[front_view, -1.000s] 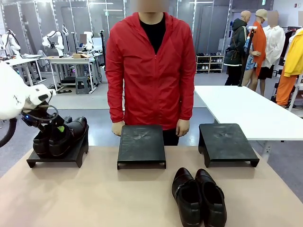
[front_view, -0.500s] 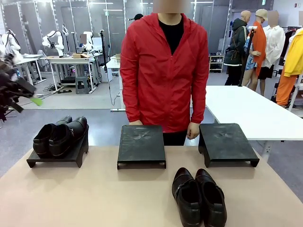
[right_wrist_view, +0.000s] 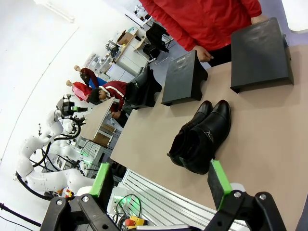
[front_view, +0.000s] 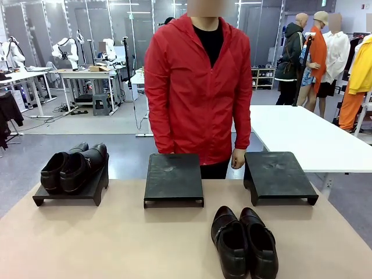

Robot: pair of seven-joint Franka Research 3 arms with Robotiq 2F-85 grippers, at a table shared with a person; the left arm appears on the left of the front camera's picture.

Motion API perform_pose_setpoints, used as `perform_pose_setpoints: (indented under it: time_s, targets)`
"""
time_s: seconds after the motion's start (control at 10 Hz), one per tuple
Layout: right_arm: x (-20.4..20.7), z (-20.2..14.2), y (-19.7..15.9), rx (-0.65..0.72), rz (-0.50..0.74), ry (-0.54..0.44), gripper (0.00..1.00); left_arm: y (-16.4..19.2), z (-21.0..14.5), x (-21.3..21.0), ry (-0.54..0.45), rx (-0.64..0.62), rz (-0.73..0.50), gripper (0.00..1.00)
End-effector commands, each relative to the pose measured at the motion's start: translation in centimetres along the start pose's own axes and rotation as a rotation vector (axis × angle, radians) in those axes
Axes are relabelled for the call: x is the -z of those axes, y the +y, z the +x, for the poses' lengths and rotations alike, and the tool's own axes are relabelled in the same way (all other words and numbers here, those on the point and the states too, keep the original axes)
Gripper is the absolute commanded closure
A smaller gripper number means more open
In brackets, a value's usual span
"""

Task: Place the shoes on the stand as instructed by the person.
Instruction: Pick up another pair of Shoes and place it on the Shoes Stand indicated by the person.

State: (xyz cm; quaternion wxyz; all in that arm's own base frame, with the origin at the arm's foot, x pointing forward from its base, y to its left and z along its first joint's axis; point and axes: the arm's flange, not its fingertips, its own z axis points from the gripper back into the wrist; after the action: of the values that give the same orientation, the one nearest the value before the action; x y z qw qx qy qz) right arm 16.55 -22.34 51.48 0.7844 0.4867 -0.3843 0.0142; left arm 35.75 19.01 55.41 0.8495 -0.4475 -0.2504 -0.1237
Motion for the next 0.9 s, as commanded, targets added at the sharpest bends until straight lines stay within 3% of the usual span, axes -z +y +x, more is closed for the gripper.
perform_pose_setpoints:
  time_s: [0.0, 0.3, 0.6, 0.7, 0.8]
  targets:
    - [-0.1, -0.1, 0.1, -0.021, 0.008, -0.011, 0.00, 4.6, -1.7, -1.8, -0.059, 0.010, -0.180, 0.00]
    - [-0.1, -0.1, 0.1, -0.021, 0.008, -0.011, 0.00, 9.5, -5.3, -4.5, -0.130, -0.006, -0.288, 0.00]
    - [-0.1, -0.1, 0.1, -0.021, 0.008, -0.011, 0.00, 10.5, -4.7, -5.6, -0.094, -0.025, -0.280, 0.00]
    - [-0.1, -0.1, 0.1, -0.021, 0.008, -0.011, 0.00, 10.2, -7.0, -4.2, -0.127, -0.029, -0.285, 0.00]
    - [-0.1, -0.1, 0.1, -0.021, 0.008, -0.011, 0.00, 10.2, -7.0, -4.2, -0.127, -0.029, -0.285, 0.00]
